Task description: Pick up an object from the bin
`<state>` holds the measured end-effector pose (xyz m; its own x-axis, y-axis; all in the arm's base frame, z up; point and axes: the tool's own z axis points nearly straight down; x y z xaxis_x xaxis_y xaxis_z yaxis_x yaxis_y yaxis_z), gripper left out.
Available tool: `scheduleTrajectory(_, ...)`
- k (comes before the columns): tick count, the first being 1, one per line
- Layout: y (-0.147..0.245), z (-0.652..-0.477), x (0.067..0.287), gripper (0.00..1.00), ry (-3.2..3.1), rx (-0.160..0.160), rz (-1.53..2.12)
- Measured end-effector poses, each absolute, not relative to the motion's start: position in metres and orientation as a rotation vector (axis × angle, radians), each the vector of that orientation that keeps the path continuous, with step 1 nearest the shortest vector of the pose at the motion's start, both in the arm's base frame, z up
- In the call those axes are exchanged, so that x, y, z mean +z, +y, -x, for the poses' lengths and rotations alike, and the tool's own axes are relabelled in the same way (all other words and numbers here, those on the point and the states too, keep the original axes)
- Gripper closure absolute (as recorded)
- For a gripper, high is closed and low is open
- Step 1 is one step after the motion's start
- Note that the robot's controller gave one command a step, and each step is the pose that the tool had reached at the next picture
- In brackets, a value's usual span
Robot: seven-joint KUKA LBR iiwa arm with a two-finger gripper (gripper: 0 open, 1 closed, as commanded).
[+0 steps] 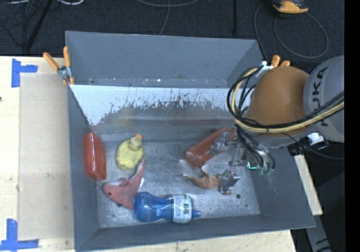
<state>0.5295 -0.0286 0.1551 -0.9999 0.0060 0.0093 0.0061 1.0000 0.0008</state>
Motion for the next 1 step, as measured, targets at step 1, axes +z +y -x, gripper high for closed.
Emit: scheduleTrajectory(1, -0.0285, -0.5314, 0.159, 0.0, -3.14, -0.001, 0.008)
